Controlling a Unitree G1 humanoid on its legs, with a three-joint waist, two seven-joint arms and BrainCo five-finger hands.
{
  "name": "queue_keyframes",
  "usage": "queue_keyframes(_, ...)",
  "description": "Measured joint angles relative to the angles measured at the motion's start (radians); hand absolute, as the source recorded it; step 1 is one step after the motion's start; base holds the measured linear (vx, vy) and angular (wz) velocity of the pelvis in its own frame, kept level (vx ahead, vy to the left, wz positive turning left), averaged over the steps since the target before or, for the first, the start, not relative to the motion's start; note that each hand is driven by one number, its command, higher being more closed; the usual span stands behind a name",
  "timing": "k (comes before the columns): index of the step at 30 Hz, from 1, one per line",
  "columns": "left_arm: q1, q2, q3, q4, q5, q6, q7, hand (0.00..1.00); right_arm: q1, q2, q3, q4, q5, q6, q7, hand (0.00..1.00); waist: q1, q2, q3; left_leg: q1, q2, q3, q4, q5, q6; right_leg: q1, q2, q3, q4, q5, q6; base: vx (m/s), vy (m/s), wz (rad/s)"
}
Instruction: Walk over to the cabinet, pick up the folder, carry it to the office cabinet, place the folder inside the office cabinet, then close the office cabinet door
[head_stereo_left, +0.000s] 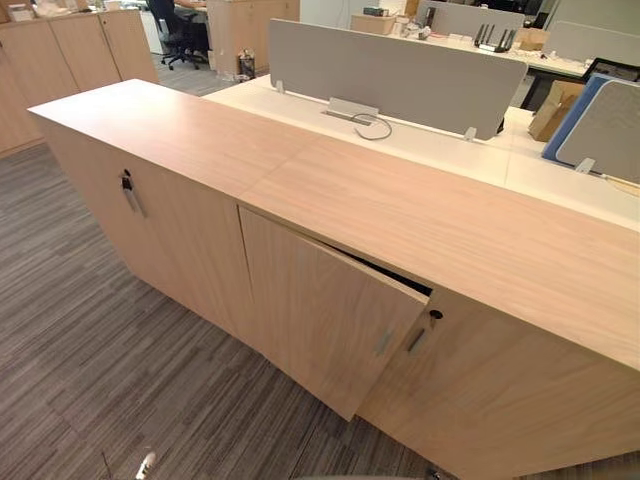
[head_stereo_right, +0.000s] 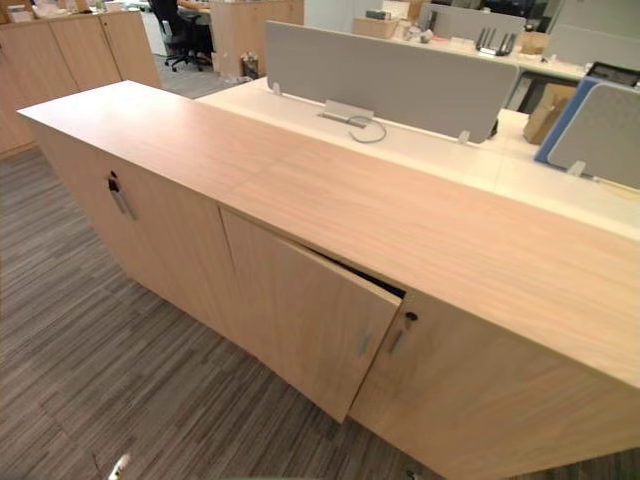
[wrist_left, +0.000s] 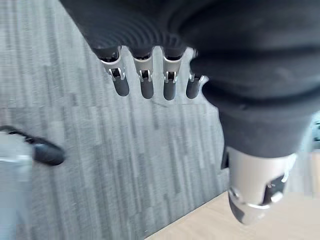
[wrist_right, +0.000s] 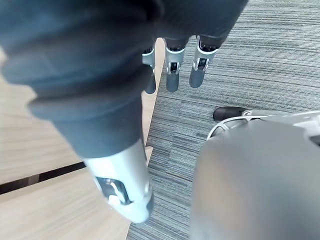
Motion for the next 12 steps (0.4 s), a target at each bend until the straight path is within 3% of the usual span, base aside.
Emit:
queue_keyframes(1, 0.002, -0.018, -0.007, 0.041, 0.006, 0.005, -0.028, 0.0, -0.001, -0.01, -0.003, 0.0, 0.0, 0.0, -0.001, 0.0, 0.001, 0.024, 0.011, -0.04, 0.022, -0.044, 0.092, -0.037, -0.006, 0.004, 0.015, 0.004, 0.001, -0.001, 0.001, -0.04, 0.029, -0.09)
queue_keyframes(4, 0.009, -0.057, -0.052, 0.085, 0.026, 0.015, -0.066, 0.0, -0.008, 0.0, 0.001, -0.001, 0.001, 0.0, -0.002, 0.0, 0.011, 0.031, 0.044, -0.079, 0.005, -0.18, 0.182, -0.041, -0.012, 0.005, 0.017, 0.03, 0.009, -0.001, 0.002, -0.05, 0.061, -0.11)
queue_keyframes(7, 0.021, -0.094, -0.07, 0.101, 0.028, 0.024, -0.093, 0.0, -0.01, 0.001, -0.001, -0.001, 0.023, -0.001, -0.008, 0.0, 0.022, 0.039, 0.051, -0.05, -0.03, -0.292, 0.13, -0.062, -0.036, 0.002, 0.013, 0.047, 0.008, 0.006, 0.005, -0.07, 0.1, -0.12)
queue_keyframes(12, 0.04, -0.103, -0.07, 0.097, 0.076, 0.025, -0.102, 0.0, 0.009, 0.019, -0.008, -0.073, 0.029, -0.01, -0.013, 0.0, 0.036, 0.042, 0.047, 0.021, -0.066, -0.276, -0.013, -0.081, -0.035, -0.025, -0.003, 0.126, -0.062, 0.069, -0.003, -0.05, 0.07, -0.46)
